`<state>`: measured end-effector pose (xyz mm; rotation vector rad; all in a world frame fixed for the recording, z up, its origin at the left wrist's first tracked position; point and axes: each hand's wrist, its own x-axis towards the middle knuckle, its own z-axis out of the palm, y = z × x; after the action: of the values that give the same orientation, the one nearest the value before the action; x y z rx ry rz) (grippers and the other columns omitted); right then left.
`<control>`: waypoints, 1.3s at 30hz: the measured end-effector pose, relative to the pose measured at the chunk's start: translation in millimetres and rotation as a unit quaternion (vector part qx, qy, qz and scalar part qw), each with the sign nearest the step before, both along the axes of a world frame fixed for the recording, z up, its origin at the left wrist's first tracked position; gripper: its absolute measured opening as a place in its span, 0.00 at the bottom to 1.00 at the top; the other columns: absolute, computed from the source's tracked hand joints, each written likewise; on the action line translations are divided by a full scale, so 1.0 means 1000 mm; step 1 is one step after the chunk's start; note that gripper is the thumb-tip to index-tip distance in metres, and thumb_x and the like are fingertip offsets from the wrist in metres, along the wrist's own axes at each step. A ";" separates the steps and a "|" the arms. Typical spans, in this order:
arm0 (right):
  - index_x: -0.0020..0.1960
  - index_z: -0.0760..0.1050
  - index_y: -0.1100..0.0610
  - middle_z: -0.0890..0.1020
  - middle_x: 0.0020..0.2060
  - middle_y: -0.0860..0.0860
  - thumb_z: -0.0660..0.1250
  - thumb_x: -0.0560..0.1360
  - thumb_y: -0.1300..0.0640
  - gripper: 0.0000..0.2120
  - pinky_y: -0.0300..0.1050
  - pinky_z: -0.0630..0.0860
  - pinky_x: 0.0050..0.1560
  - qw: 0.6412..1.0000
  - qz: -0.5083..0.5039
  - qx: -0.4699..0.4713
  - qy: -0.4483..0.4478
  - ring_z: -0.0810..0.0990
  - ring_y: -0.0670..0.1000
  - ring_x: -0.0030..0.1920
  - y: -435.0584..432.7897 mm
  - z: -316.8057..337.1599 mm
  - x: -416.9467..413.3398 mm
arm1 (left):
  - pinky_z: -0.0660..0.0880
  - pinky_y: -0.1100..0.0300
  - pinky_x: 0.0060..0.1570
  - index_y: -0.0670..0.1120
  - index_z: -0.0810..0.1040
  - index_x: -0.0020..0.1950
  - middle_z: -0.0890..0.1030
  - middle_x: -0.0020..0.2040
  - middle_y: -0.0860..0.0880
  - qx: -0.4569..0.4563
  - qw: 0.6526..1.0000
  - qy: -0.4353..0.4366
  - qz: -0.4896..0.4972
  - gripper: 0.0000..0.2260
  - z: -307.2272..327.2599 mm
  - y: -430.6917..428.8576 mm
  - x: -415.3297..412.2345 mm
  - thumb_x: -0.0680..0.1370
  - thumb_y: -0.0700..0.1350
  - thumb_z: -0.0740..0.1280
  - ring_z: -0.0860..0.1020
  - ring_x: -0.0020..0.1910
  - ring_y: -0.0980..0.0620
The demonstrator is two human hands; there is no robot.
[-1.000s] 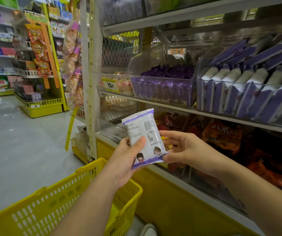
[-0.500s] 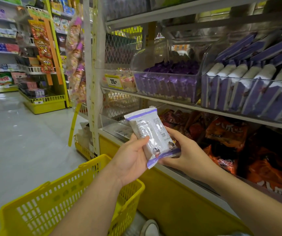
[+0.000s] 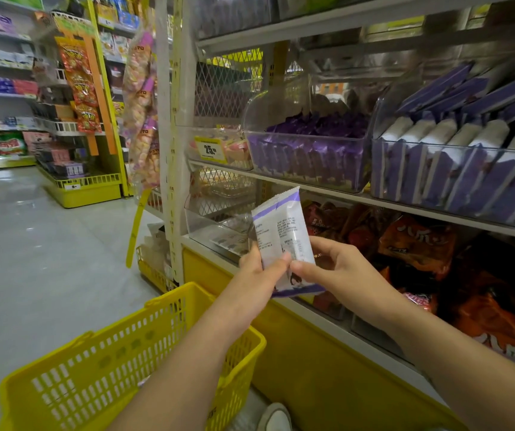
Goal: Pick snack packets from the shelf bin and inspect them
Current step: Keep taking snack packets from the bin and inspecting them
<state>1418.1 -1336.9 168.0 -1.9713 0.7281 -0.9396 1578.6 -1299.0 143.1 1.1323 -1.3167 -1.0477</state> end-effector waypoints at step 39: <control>0.65 0.75 0.47 0.82 0.58 0.54 0.63 0.75 0.52 0.19 0.60 0.77 0.56 0.970 0.092 0.217 -0.065 0.80 0.62 0.58 0.010 -0.009 -0.004 | 0.80 0.44 0.51 0.44 0.78 0.55 0.85 0.44 0.43 0.034 0.992 0.020 0.117 0.16 0.002 -0.003 0.011 0.82 0.54 0.58 0.85 0.43 0.45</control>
<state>1414.2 -1327.2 159.0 -1.5469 0.6042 -0.7167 1589.3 -1302.0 144.6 1.2765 -1.0947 -0.9422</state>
